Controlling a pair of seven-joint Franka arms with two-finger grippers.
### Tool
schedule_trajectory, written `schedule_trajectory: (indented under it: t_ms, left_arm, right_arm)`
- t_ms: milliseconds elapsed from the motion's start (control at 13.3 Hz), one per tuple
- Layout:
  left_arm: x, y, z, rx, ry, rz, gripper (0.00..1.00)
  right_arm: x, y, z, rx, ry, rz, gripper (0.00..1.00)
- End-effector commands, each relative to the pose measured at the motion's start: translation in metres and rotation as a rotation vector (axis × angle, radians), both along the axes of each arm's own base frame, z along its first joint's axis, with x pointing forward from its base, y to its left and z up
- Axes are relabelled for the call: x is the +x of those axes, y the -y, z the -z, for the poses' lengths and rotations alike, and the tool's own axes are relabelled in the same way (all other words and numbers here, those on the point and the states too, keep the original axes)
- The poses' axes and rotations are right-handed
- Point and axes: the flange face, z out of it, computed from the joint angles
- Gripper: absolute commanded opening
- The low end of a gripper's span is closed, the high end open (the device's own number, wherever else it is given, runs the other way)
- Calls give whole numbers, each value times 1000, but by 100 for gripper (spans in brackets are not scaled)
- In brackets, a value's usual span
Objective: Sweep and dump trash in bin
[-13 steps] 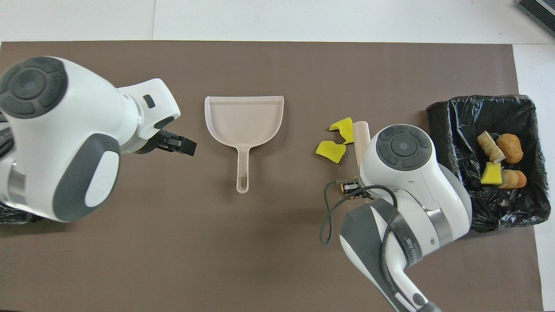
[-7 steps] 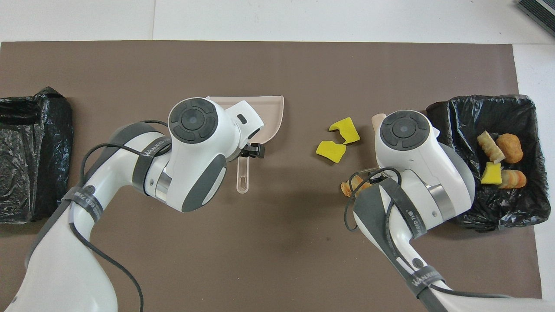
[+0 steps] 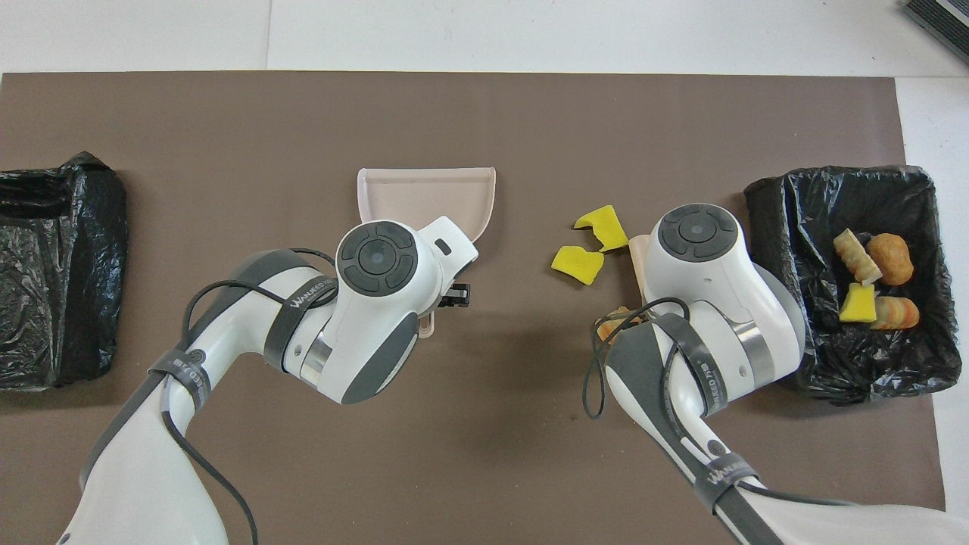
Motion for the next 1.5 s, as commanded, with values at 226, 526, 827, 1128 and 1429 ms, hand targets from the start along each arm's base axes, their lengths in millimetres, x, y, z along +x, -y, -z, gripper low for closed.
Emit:
schedule_trajectory:
  t_ms: [226, 526, 827, 1128, 1429]
  left_arm:
    - [-15, -10, -4, 45, -14, -1, 0]
    - [6, -28, -19, 49, 12, 177, 0]
    - [30, -62, -54, 83, -54, 368, 0]
    - [31, -82, -66, 88, -85, 635, 0]
    - [13, -101, -55, 137, -128, 979, 0]
  right_arm:
    - [3, -20, -14, 195, -40, 104, 0]
    - [11, 12, -96, 184, -4, 152, 0]
    - [-12, 50, -88, 4, 16, 28, 0]
    - [-34, 30, -30, -1, 18, 41, 0]
    - [-39, -3, -12, 140, -43, 191, 0]
